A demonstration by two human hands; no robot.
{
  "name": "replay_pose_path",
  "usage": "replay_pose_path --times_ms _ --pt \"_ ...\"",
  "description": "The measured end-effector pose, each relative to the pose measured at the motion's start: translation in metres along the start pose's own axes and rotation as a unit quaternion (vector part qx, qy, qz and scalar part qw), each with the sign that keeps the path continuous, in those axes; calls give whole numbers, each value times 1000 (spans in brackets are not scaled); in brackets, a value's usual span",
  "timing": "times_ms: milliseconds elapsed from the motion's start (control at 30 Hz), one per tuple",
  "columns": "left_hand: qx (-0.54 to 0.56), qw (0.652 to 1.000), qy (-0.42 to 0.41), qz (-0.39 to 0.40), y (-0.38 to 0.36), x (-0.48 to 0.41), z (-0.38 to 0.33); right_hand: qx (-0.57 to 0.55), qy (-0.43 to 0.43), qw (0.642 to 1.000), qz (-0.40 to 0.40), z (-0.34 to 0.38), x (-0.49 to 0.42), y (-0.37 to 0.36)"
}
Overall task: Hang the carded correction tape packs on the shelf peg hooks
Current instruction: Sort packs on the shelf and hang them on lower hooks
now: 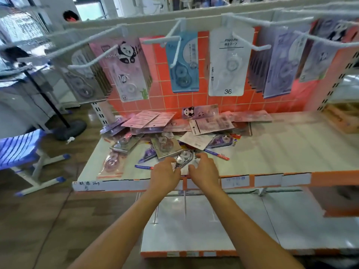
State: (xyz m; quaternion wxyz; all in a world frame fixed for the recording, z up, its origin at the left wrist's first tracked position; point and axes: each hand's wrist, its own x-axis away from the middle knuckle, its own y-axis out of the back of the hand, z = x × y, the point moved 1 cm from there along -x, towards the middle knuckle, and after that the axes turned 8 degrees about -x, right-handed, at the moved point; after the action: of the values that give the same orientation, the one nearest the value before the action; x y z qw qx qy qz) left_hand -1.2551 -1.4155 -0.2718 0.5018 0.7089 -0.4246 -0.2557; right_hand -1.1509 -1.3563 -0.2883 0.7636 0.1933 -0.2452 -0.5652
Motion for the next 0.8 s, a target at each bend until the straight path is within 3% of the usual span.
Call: replay_pose_path --times_ms 200,400,567,700,800 --pt "134 988 34 70 5 -14 21 -195 -98 976 -31 7 -10 7" --pt "209 971 32 113 7 -20 29 -220 -85 970 -52 7 -3 0" --pt "252 958 51 131 7 -30 46 -296 -119 946 -55 1 4 -7" --pt "371 916 86 125 5 -36 54 -347 -122 928 -58 -3 11 -7" --pt "391 908 94 116 4 -34 53 -369 -137 918 -45 -3 17 -5"
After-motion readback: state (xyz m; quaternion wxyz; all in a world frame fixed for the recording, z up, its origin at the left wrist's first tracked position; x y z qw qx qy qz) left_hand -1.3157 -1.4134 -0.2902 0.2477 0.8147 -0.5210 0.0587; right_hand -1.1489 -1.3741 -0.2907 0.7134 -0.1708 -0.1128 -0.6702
